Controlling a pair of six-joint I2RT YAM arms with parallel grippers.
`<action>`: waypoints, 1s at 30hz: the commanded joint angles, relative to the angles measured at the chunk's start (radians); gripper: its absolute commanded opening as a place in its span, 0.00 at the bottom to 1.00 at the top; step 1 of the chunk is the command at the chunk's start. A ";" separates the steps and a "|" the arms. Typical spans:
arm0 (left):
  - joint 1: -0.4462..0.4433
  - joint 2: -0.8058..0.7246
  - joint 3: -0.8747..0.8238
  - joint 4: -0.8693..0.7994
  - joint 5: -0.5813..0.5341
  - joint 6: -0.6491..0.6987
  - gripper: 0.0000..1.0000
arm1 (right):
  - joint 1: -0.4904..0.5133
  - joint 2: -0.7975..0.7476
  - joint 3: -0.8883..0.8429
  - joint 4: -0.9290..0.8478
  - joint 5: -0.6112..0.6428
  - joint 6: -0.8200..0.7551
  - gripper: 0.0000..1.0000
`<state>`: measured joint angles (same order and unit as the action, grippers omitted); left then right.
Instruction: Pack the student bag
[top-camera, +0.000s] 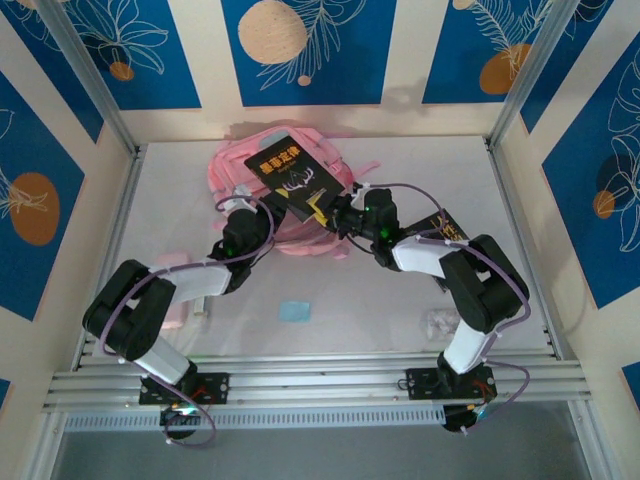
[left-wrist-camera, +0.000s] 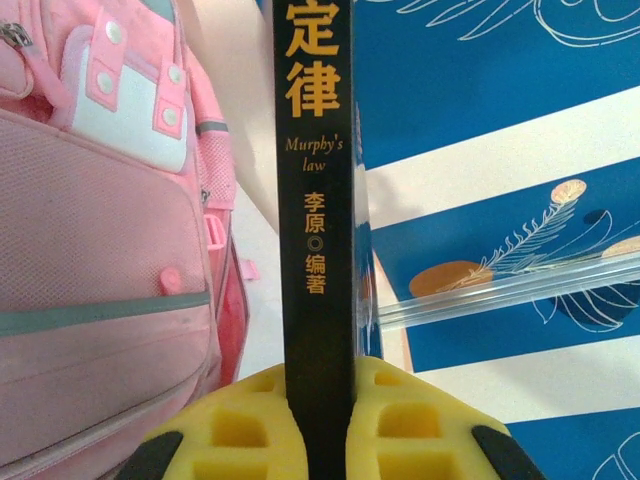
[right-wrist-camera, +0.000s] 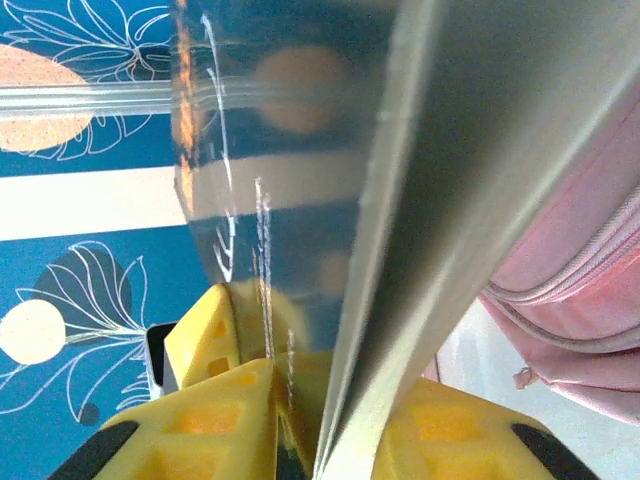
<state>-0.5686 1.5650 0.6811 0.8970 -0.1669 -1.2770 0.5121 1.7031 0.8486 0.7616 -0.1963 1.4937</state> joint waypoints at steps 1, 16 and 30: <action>-0.037 -0.026 -0.026 -0.033 0.065 0.030 0.05 | -0.028 -0.054 0.015 0.054 0.079 -0.058 0.15; -0.031 -0.031 0.305 -0.736 0.280 0.698 0.65 | -0.324 -0.263 -0.020 -0.315 -0.138 -0.355 0.05; -0.031 0.309 0.694 -1.235 0.135 1.252 0.64 | -0.577 -0.484 -0.085 -0.610 -0.251 -0.545 0.05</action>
<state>-0.5972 1.8278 1.3128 -0.2123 0.0334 -0.1669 -0.0448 1.2671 0.7750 0.1486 -0.3798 1.0050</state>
